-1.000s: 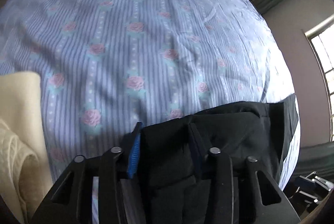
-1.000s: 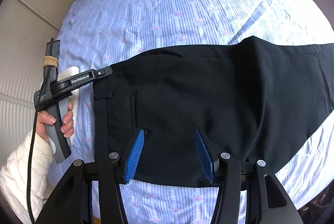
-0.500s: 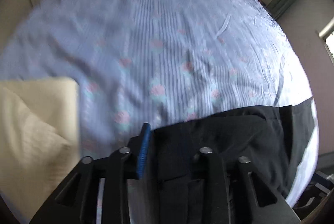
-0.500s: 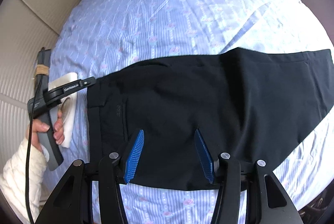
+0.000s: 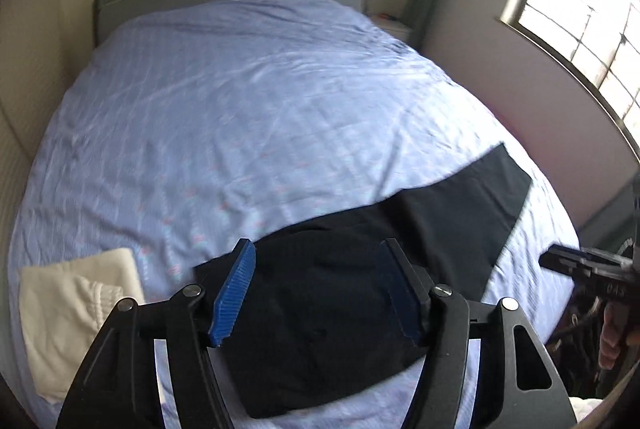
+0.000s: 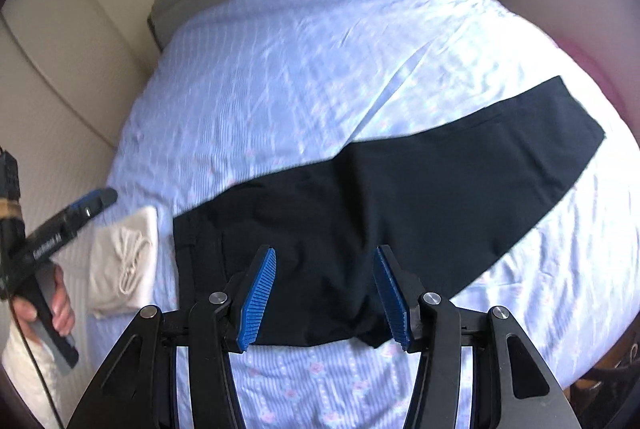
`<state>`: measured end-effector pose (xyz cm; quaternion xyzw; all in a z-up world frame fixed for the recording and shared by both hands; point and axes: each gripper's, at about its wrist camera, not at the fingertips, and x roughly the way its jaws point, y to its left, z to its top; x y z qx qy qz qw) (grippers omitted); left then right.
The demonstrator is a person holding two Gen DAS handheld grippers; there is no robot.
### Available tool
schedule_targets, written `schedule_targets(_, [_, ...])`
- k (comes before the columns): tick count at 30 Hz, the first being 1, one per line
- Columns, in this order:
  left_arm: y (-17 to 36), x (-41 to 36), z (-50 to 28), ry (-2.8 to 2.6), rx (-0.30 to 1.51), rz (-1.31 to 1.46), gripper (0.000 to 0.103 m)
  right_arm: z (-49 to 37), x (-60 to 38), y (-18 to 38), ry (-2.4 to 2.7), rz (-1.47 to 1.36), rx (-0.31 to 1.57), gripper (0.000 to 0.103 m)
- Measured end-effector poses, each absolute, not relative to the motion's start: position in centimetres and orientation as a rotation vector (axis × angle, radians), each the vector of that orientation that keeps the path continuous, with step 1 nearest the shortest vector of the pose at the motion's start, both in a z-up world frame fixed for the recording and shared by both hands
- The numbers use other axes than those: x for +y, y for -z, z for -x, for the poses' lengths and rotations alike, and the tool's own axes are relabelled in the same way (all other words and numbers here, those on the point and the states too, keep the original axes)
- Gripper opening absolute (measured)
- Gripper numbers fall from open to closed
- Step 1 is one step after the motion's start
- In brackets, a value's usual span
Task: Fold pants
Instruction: 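Move both open tools along the folded trousers toward the leg hems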
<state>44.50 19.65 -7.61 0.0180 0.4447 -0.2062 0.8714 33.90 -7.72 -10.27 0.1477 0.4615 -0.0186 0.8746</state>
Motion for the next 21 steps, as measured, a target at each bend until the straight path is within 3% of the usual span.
schedule_targets(18, [0.3, -0.9, -39.7, 0.705, 0.827, -0.029, 0.063, -23.4, -26.2, 2.6, 0.233, -0.434, 0.688, 0.052])
schedule_targets(21, [0.0, -5.2, -39.7, 0.716, 0.823, -0.048, 0.063, -22.7, -31.3, 2.8, 0.263, -0.463, 0.674, 0.058])
